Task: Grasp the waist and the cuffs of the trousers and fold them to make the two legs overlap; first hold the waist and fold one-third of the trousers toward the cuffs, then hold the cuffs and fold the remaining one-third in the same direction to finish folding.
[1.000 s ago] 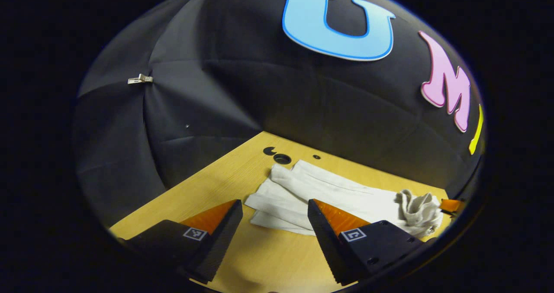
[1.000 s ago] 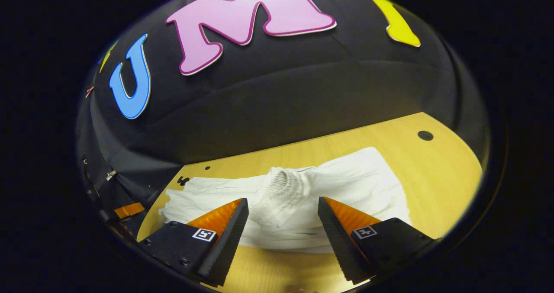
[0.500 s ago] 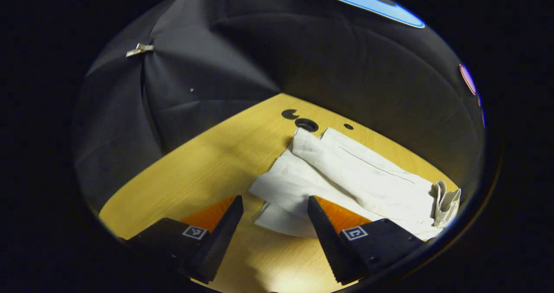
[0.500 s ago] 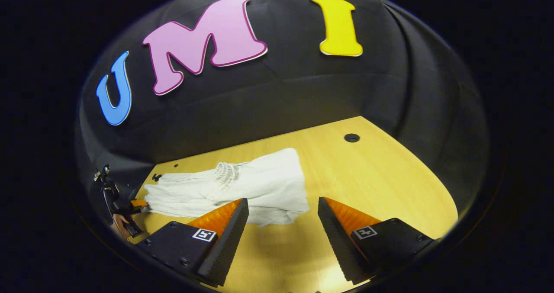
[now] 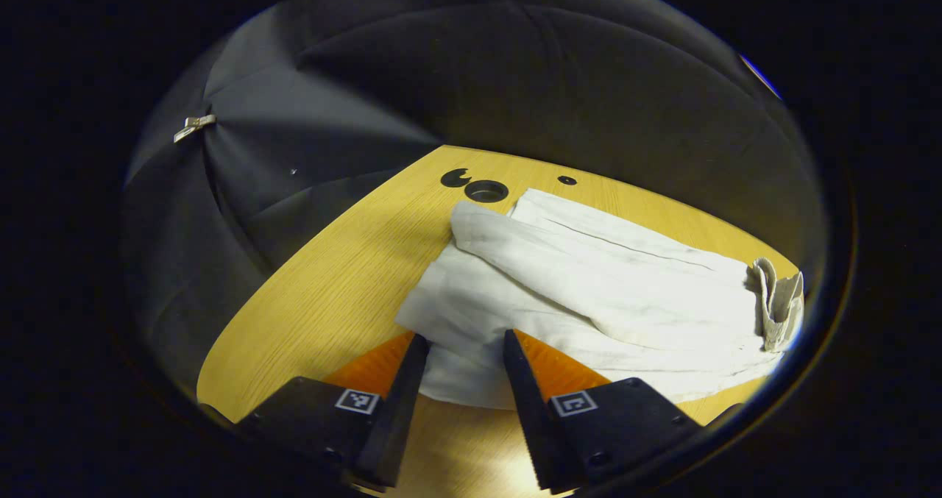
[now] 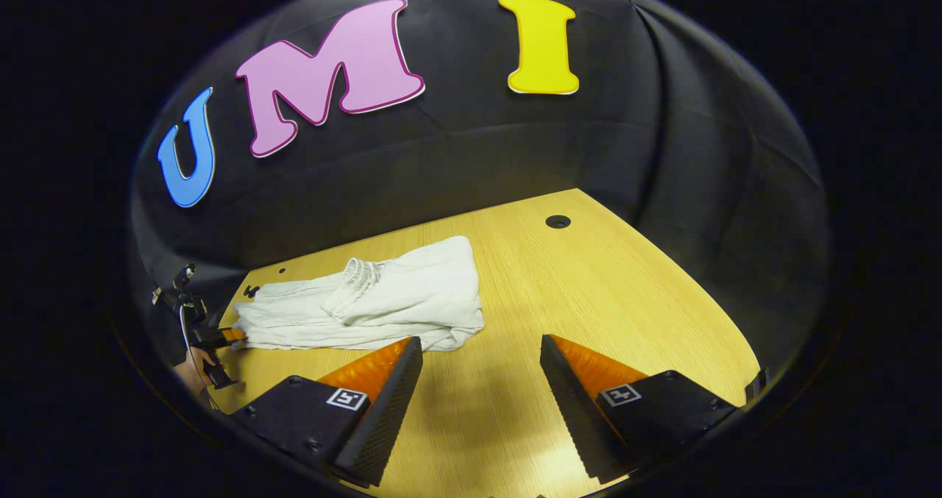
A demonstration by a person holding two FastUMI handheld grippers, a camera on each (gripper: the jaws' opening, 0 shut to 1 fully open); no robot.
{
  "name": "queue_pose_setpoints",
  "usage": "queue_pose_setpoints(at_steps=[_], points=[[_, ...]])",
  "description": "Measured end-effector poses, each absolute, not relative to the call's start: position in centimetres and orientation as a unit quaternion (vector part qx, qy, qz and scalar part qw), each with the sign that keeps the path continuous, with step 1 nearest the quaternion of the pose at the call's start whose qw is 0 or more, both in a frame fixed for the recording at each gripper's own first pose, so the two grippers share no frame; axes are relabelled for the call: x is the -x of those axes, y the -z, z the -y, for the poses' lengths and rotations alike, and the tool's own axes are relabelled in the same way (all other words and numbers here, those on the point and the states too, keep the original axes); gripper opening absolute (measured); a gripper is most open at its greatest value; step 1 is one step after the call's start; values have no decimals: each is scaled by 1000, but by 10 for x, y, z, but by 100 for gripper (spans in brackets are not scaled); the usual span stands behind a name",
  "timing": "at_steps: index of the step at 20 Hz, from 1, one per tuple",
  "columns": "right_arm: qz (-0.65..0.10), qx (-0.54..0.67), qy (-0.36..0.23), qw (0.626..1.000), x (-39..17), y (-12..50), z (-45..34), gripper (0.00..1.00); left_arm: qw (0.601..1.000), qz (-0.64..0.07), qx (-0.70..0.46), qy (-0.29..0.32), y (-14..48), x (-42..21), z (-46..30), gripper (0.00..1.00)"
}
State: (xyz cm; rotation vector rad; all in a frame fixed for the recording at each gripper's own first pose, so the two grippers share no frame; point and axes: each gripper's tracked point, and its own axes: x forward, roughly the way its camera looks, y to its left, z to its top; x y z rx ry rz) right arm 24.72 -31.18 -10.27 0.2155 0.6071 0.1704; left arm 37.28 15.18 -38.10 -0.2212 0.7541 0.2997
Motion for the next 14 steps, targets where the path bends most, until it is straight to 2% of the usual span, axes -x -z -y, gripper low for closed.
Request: queue_pose_setpoints(at_steps=[1,4,8,11,12,13,14], points=[[-299,-111,-79,944,-245,102,315,98,915,-364,104,-137,378,-375,-146,65],[-293,-120,-66,946,-240,92,330,98,917,-363,94,-136,380,-379,-138,20],[-281,-124,-45,951,-227,76,363,98,920,-364,69,-130,377,-381,-137,7],[-273,-112,-36,955,-210,69,388,98,921,-361,73,-124,374,-383,-139,6],[-272,-105,-35,956,-205,69,397,98,921,-359,79,-126,372,-382,-139,1],[-273,-99,-36,956,-200,71,404,98,921,-355,86,-132,369,-381,-140,6],[-277,-98,-36,955,-196,72,411,98,922,-349,94,-136,364,-381,-141,6]])
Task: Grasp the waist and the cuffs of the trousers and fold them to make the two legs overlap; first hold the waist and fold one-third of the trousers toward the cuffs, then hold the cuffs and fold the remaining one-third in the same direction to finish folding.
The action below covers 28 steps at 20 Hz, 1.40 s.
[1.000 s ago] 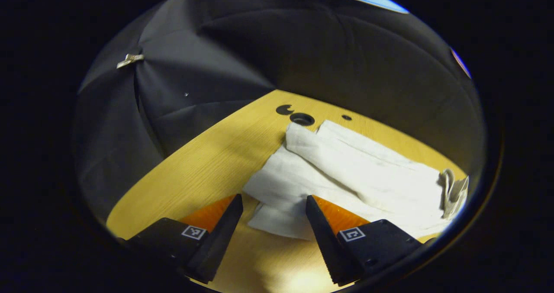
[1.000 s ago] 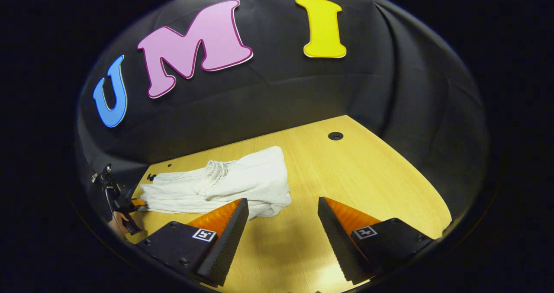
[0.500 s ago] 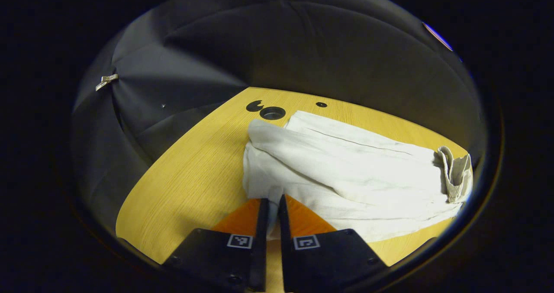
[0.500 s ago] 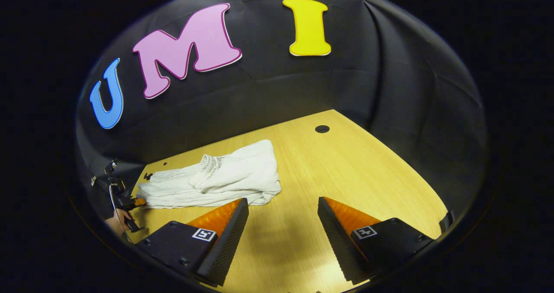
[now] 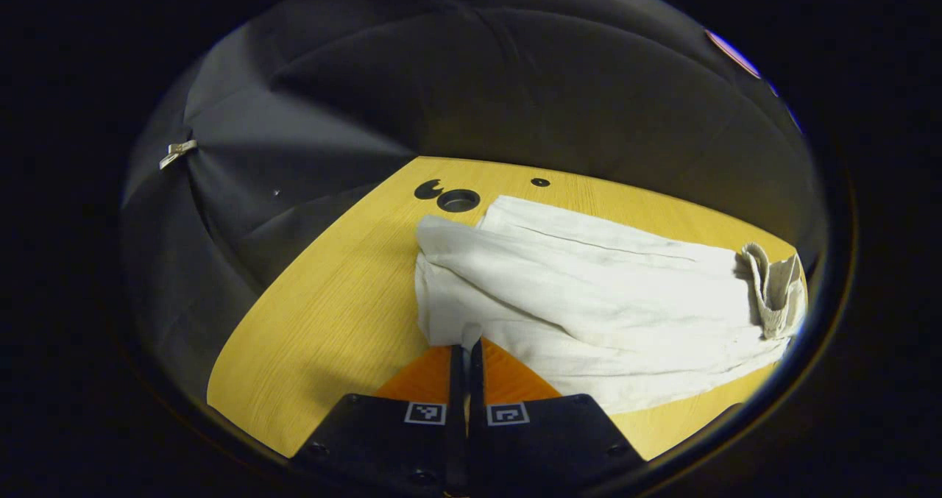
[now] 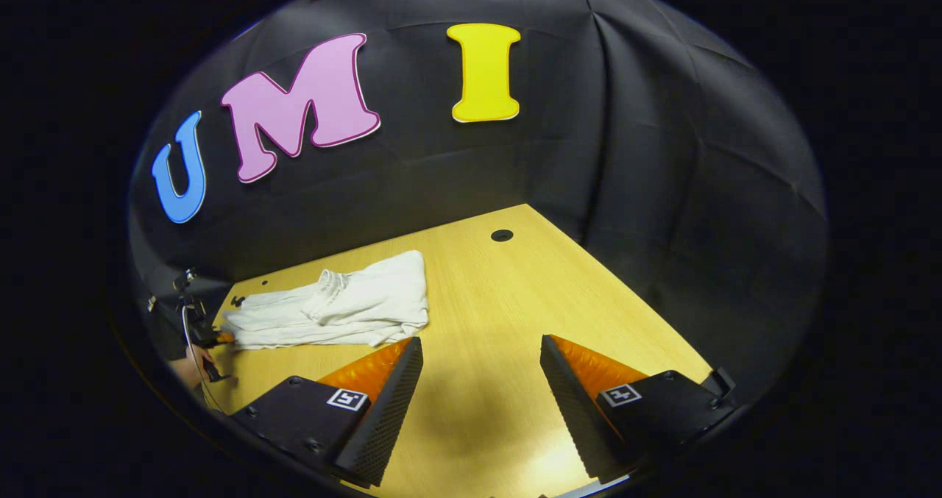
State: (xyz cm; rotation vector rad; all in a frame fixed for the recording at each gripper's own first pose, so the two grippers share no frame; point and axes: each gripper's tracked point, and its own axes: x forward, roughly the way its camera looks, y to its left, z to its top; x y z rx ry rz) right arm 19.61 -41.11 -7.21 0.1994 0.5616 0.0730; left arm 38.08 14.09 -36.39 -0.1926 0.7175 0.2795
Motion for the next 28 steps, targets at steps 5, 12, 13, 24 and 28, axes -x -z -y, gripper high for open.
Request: queue_pose_setpoints(at_steps=[5,12,13,24,28], points=[[-293,-101,-40,950,-192,91,432,98,934,-311,100,-142,320,-383,-136,6],[-299,-105,-63,946,-205,104,443,98,950,-255,137,-120,233,-406,-90,6],[-299,-106,-67,946,-209,107,442,98,953,-246,132,-113,218,-409,-80,6],[-282,-118,-102,947,-241,114,456,98,978,-192,85,11,109,-448,110,6],[-280,-115,-104,948,-253,120,475,98,980,-180,59,61,97,-449,186,6]])
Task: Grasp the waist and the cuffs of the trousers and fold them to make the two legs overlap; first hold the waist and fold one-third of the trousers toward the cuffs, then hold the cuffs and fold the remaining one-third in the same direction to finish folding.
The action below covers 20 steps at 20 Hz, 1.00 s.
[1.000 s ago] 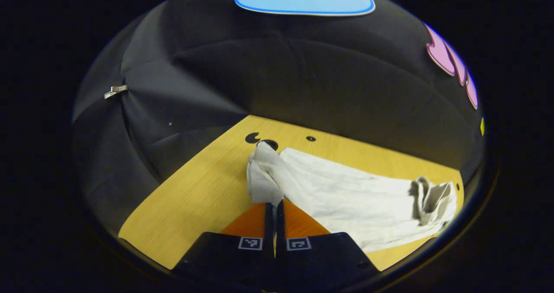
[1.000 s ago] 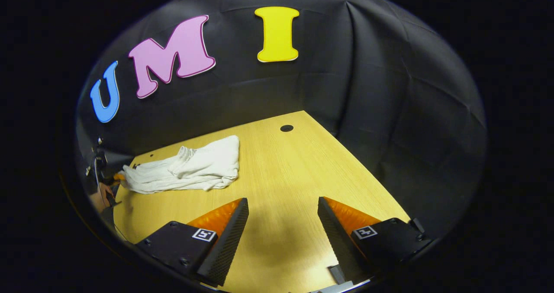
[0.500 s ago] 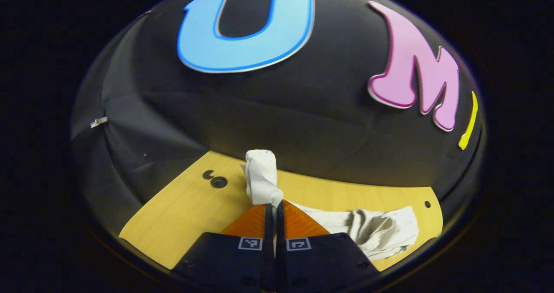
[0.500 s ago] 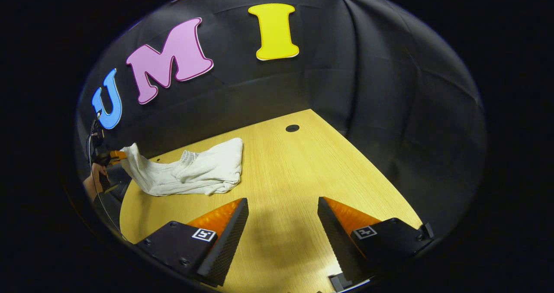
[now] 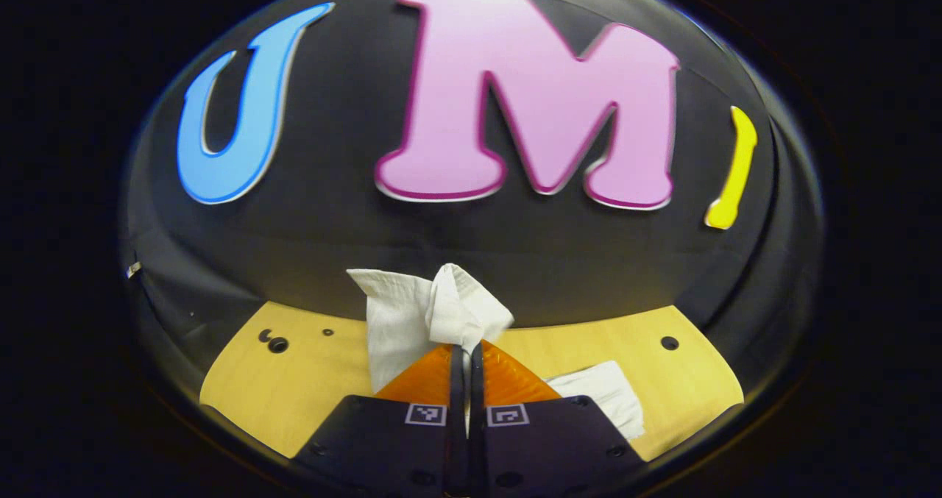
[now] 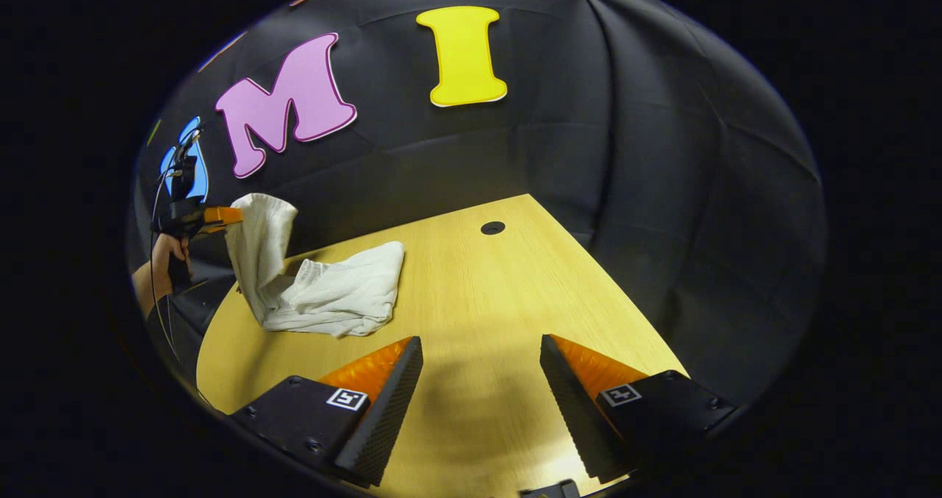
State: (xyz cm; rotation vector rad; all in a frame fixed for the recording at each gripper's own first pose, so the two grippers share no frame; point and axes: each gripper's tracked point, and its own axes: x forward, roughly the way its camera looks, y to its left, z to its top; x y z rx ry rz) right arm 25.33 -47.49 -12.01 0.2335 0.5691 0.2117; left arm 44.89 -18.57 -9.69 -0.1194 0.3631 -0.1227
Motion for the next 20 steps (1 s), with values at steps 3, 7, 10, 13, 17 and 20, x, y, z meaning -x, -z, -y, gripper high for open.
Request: queue_pose_setpoints(at_steps=[3,7,10,13,17,20], points=[[-279,-127,-103,946,-259,123,487,98,977,-181,65,89,90,-446,237,6],[-285,-150,-102,941,-257,126,494,98,974,-182,62,122,85,-441,298,6],[-283,-155,-107,940,-256,127,492,98,967,-193,70,154,93,-435,342,6],[-278,-155,-114,941,-253,123,487,98,959,-209,72,179,105,-425,375,6],[-283,-152,-127,938,-246,125,478,98,948,-245,77,187,132,-413,400,6],[-283,-153,-129,938,-244,126,478,98,942,-265,75,193,148,-403,408,12]])
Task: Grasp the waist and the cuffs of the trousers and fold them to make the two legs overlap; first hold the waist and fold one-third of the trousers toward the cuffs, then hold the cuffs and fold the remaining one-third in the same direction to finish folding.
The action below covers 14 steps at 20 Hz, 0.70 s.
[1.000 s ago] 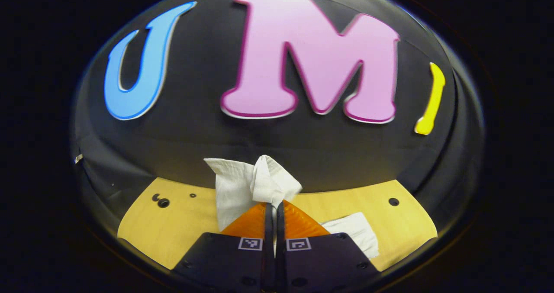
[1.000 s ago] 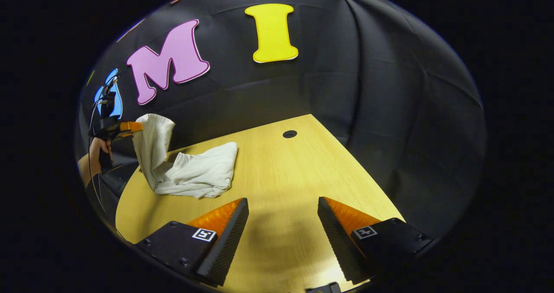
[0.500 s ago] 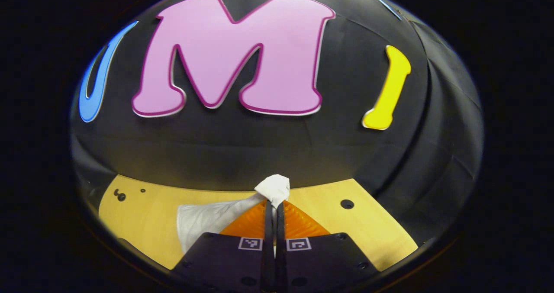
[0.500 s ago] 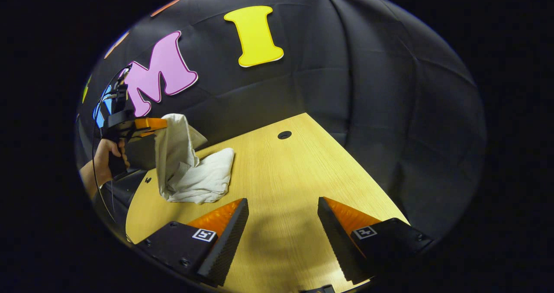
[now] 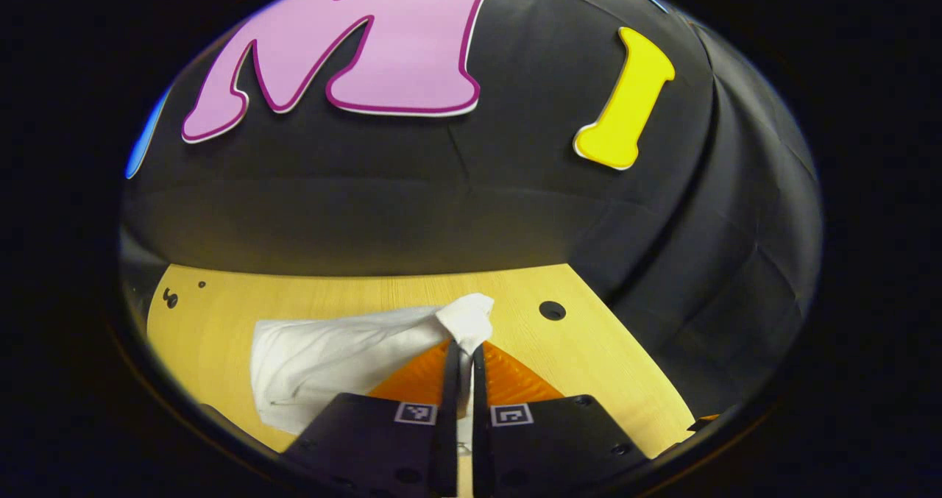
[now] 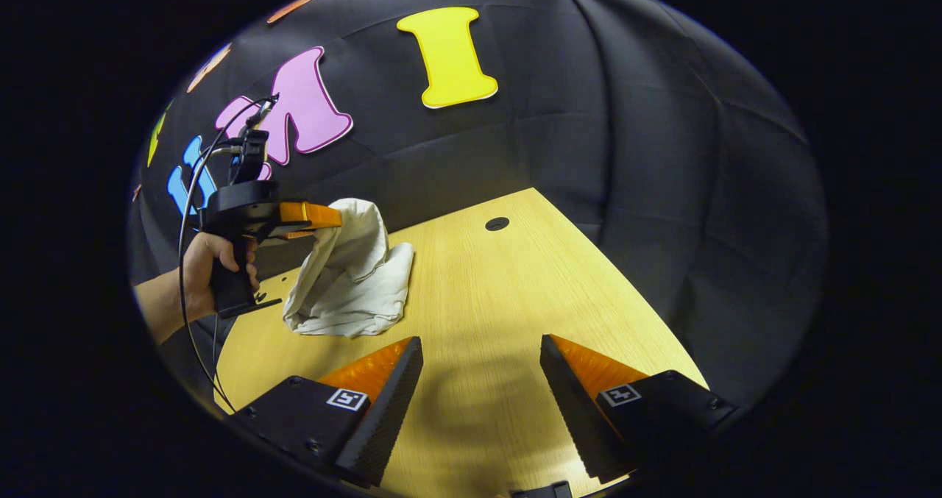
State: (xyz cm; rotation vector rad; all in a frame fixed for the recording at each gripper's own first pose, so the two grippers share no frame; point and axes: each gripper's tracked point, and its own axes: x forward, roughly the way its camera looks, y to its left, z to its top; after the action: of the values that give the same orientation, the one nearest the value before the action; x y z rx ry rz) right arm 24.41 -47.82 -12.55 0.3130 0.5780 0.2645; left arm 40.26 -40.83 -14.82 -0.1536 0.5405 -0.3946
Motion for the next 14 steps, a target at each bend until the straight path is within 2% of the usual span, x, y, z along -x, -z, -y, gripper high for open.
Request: queue_pose_setpoints(at_steps=[1,2,3,7,8,10,14], points=[[-284,-153,-129,938,-243,127,479,98,942,-265,72,195,152,-398,409,7],[-285,-151,-128,938,-242,128,479,98,943,-263,63,193,153,-394,407,28],[-286,-149,-128,938,-240,129,480,98,944,-261,56,192,154,-390,404,33],[-278,-153,-123,940,-228,124,487,98,946,-253,48,197,151,-364,394,75],[-276,-152,-123,941,-226,121,486,98,948,-248,45,195,150,-356,388,89],[-270,-147,-127,943,-221,117,483,98,954,-236,27,186,144,-335,371,97],[-240,-131,-147,951,-205,86,476,98,969,-190,-17,158,116,-283,325,97]])
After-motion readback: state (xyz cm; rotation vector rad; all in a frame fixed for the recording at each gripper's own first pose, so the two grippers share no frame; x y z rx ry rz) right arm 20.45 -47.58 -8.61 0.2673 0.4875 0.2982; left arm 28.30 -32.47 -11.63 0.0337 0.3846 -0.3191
